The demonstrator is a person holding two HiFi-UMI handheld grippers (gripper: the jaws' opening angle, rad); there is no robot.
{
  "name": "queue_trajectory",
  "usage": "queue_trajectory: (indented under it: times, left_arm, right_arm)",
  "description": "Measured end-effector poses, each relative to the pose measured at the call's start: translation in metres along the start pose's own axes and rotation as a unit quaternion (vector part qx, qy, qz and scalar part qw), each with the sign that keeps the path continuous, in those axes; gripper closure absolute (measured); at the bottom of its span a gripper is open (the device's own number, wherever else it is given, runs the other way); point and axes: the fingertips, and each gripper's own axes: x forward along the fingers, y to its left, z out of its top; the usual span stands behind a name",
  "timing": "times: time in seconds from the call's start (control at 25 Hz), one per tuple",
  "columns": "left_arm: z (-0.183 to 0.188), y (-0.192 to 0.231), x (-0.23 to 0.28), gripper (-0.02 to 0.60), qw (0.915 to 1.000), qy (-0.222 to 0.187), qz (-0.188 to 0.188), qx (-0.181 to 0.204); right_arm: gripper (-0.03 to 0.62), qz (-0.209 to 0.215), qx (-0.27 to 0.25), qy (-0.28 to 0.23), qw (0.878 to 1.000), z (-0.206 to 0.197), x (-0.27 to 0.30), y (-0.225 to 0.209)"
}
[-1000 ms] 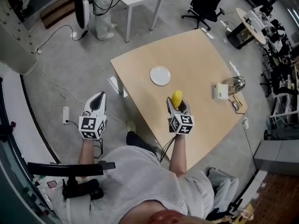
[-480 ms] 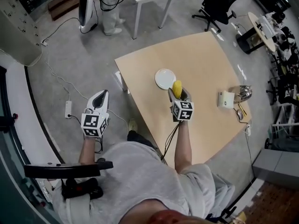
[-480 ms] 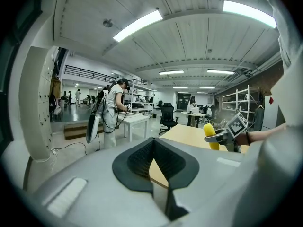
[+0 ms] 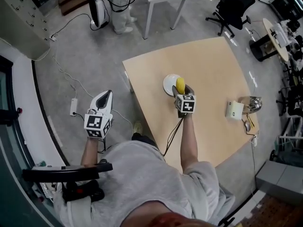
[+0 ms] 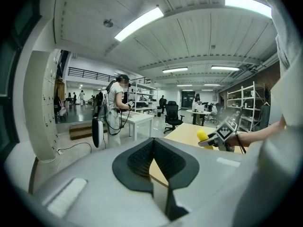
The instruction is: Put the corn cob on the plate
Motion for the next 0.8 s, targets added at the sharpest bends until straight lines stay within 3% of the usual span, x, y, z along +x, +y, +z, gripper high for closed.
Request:
queue_trajectory:
  times: [0.28, 0.8]
  left_arm:
    - [0.000, 0.004, 0.010, 0.563, 0.9999, 0.007, 0.011, -0.001]
    - [-0.008, 0.004, 0.023, 0.563, 0.9993, 0.029, 0.024, -0.005]
  right_arm:
    - [0.339, 0.007, 0.001, 0.074, 0.997, -0.023, 0.042, -0.011]
    - [0.338, 0.018, 0.022, 0.158, 0.987, -0.045, 0.079, -0.022]
